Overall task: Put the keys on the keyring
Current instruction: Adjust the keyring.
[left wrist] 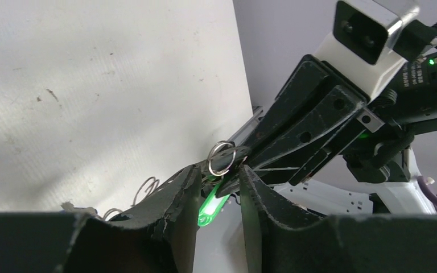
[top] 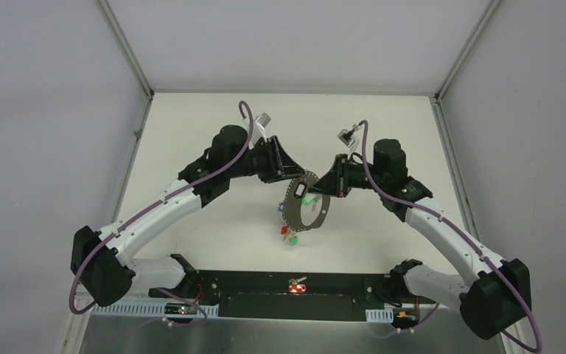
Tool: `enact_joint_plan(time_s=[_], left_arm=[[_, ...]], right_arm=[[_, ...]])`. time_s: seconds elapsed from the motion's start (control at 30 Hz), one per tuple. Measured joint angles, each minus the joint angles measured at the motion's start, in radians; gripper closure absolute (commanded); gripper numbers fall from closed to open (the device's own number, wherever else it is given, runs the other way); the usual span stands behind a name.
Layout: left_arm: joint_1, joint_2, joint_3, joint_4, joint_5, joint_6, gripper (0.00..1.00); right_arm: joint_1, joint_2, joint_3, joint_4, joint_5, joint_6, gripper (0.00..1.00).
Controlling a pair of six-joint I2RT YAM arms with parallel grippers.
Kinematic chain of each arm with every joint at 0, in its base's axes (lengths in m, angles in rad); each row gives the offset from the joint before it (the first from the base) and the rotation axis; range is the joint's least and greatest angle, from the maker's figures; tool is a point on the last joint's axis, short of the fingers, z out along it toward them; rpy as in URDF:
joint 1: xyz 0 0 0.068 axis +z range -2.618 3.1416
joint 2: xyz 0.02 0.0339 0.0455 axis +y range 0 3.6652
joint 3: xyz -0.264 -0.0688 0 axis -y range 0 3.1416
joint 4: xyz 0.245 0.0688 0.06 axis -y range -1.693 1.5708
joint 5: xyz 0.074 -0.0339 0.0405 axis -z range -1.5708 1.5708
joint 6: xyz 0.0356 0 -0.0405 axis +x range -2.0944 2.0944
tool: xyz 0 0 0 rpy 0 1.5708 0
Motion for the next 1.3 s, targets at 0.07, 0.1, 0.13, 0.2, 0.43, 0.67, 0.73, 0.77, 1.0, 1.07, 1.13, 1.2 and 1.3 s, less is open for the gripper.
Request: enact_joint_plan(time_s=[0.07,0.1,0.13,0.2,0.43,0.67,0.73,0.77,1.0,1.07,1.13,1.2,1.3], left_arm=[[0.000,0.012,0.013,0.011,0.011,-0.003,0.67],[0.000,0.018,0.018,0.016,0.019,-0.004,0.67],[-0.001,0.024,0.022,0.020,0.027,-0.005,0.66],[0.000,0.033,0.025,0.025,0.034,-0.011,0.66],[0.000,0.041,0.026,0.039,0.048,-0.025,0.75],[0.000,0.035,0.026,0.089,0.048,-0.028,0.81],[0.000,0.035,0.026,0.096,0.048,-0.029,0.84],[0.000,0.035,0.026,0.097,0.048,-0.029,0.85],[0.000,0.036,0.035,0.040,0.048,-0.001,0.98],[0.000,0.040,0.057,0.000,0.048,0.016,1.00],[0.000,0.049,0.090,-0.043,0.048,0.042,1.00],[-0.001,0.059,0.126,-0.092,0.047,0.073,1.00],[-0.002,0.082,0.186,-0.175,0.047,0.126,1.00]], right_arm=[[0.000,0.000,-0.001,0.000,-0.001,0.000,1.00],[0.000,0.000,-0.001,0.001,-0.002,0.000,1.00],[0.000,0.000,-0.001,0.001,-0.002,0.000,1.00],[-0.001,0.000,-0.002,0.001,0.000,0.000,1.00],[-0.002,0.000,-0.008,0.002,0.003,0.000,1.00],[0.002,0.000,-0.008,0.011,-0.013,0.000,1.00],[0.002,0.000,-0.008,0.021,-0.014,0.000,1.00],[0.002,0.000,-0.008,0.024,-0.014,0.000,1.00],[0.002,0.001,-0.009,0.032,-0.021,0.000,1.00],[0.002,0.002,-0.009,0.032,-0.023,0.000,1.00],[0.002,0.003,-0.009,0.034,-0.027,0.000,1.00],[0.003,0.005,-0.009,0.039,-0.033,-0.005,1.00],[0.010,0.010,-0.006,0.029,-0.040,-0.032,1.00]])
